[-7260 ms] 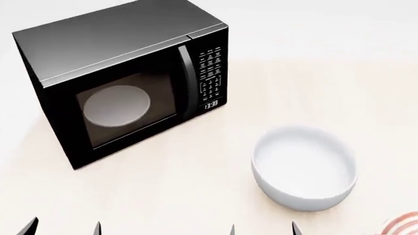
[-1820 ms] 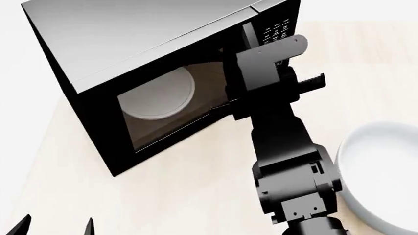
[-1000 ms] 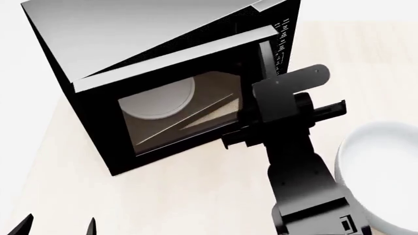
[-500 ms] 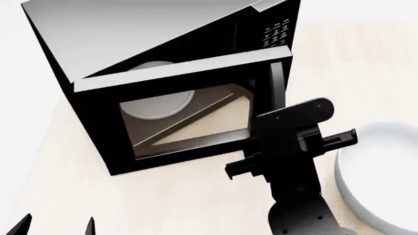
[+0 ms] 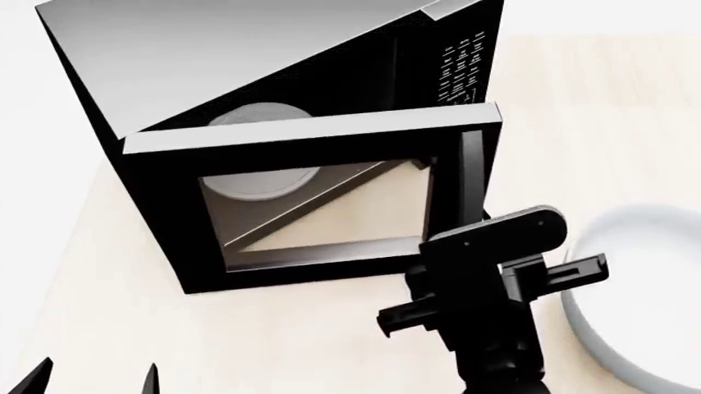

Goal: Open the microwave.

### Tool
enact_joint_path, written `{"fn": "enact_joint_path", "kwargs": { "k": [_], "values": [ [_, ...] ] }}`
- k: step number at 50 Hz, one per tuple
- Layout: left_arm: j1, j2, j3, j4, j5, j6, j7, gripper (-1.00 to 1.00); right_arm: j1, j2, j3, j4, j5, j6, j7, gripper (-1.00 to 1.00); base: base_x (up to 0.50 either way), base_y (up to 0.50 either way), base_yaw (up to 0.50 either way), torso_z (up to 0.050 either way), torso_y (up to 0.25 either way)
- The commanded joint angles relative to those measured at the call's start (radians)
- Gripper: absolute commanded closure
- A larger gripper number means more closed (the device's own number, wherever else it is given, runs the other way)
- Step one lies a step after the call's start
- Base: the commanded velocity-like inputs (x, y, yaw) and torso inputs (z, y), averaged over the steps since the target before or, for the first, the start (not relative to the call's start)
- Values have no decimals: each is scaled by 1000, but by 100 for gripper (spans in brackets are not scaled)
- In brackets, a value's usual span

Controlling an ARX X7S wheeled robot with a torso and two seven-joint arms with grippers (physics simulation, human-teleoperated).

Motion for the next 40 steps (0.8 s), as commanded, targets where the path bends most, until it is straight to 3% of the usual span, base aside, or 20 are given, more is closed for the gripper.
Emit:
{"fn": "enact_joint_path", "kwargs": {
  "k": [1,21,35,40],
  "values": [
    [-1,-2,1,0,-6,0,-1,-100,-63,-7,-41,-67,115,2,-29,100,0,0,0,0,0],
    [4,-13,1,17,-13,1,-8,-100,-147,14,-34,-224,135,20,7,100,0,0,1,0,0],
    [3,-14,6,11,-13,5,-12,-100,-169,18,-38,-197,128,-31,4,100,0,0,0,0,0],
    [4,-16,7,12,-13,6,-13,-100,-193,-1,20,-171,203,-89,-32,100,0,0,1,0,0]
  ]
}}
